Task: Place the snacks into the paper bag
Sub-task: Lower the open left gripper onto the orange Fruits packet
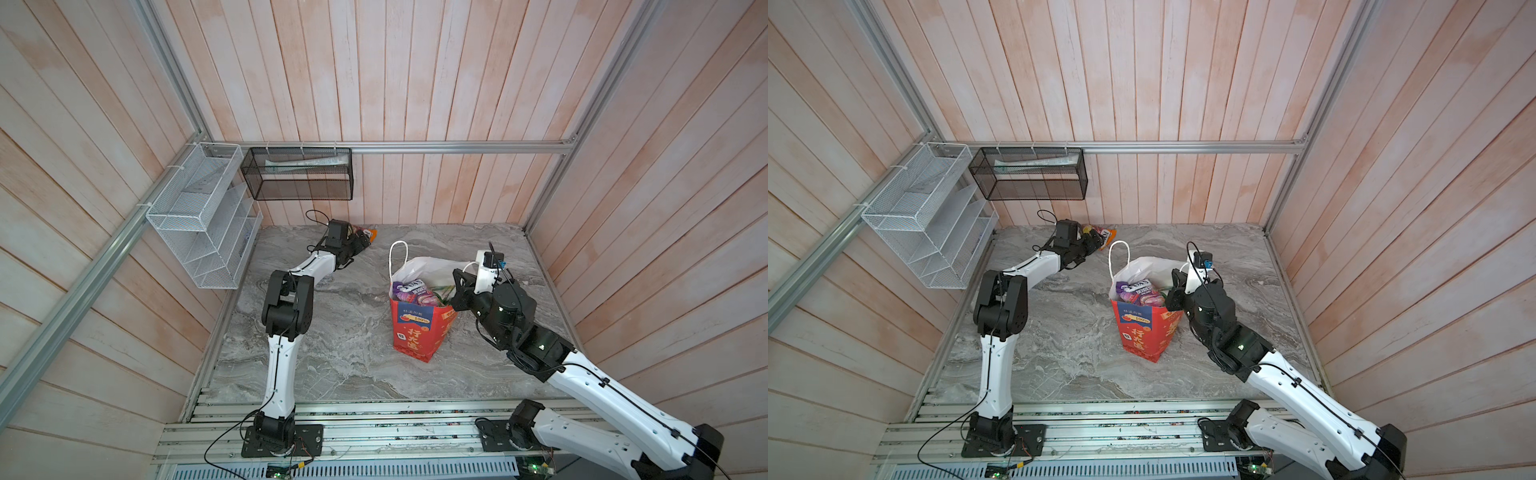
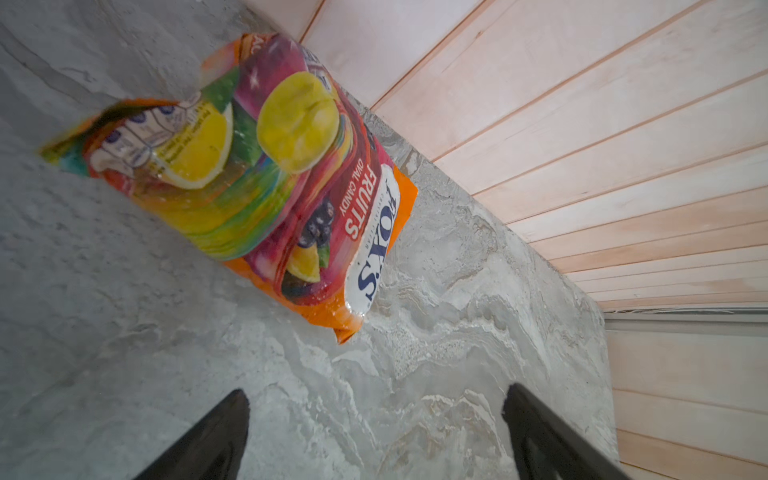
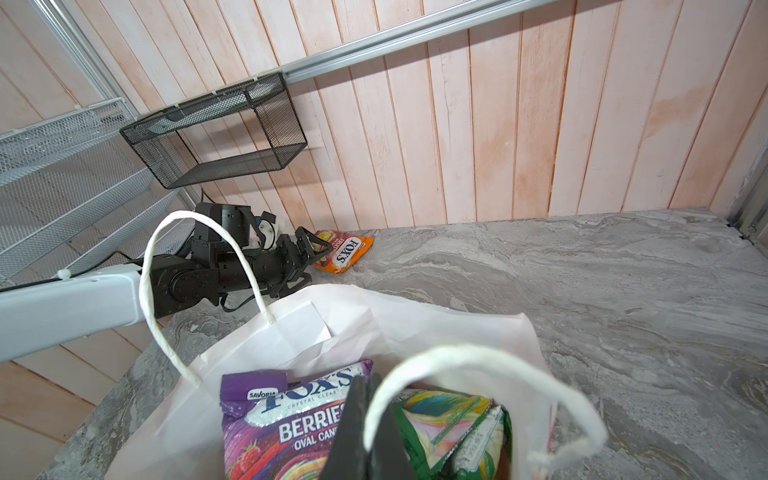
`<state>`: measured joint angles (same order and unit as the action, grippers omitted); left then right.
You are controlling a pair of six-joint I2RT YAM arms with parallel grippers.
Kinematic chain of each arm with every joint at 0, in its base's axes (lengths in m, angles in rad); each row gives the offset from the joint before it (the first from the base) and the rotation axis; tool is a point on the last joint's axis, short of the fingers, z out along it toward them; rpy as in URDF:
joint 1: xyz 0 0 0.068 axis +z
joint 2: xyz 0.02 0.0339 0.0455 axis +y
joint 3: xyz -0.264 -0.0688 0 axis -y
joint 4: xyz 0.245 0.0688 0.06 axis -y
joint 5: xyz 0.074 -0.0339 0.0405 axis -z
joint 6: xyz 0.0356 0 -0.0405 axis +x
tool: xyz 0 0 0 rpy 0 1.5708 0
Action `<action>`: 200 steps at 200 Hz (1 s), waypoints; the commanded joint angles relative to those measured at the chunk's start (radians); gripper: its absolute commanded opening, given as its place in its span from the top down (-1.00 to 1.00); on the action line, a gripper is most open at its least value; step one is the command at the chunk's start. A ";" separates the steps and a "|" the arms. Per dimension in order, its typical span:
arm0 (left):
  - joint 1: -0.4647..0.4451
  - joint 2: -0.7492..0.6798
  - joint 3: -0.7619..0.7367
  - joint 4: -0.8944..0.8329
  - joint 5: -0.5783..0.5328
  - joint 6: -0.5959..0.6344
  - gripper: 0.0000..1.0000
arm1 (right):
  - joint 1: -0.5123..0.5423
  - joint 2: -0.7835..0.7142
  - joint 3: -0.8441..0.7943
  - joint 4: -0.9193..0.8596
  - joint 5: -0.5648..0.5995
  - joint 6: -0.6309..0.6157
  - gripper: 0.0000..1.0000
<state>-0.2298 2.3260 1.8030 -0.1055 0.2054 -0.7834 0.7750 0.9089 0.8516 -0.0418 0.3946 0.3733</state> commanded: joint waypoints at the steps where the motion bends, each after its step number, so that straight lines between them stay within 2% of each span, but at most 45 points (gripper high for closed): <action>1: 0.019 0.055 0.062 -0.030 0.071 -0.026 -0.87 | 0.009 -0.002 0.021 0.012 -0.002 0.007 1.00; 43: 0.027 0.165 0.207 -0.112 0.116 -0.046 -0.82 | 0.013 0.010 0.021 0.015 0.000 0.006 1.00; 95: 0.032 0.253 0.301 -0.130 0.158 -0.087 -0.53 | 0.020 0.021 0.024 0.015 0.004 0.004 1.00; 120: 0.047 0.265 0.302 -0.143 0.166 -0.121 -0.25 | 0.023 0.018 0.024 0.015 0.003 0.003 1.00; 200: 0.094 0.292 0.305 -0.144 0.207 -0.152 -0.02 | 0.028 0.022 0.025 0.018 0.006 0.002 1.00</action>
<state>-0.1467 2.5675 2.0888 -0.2214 0.3943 -0.9325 0.7956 0.9272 0.8516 -0.0364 0.3954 0.3733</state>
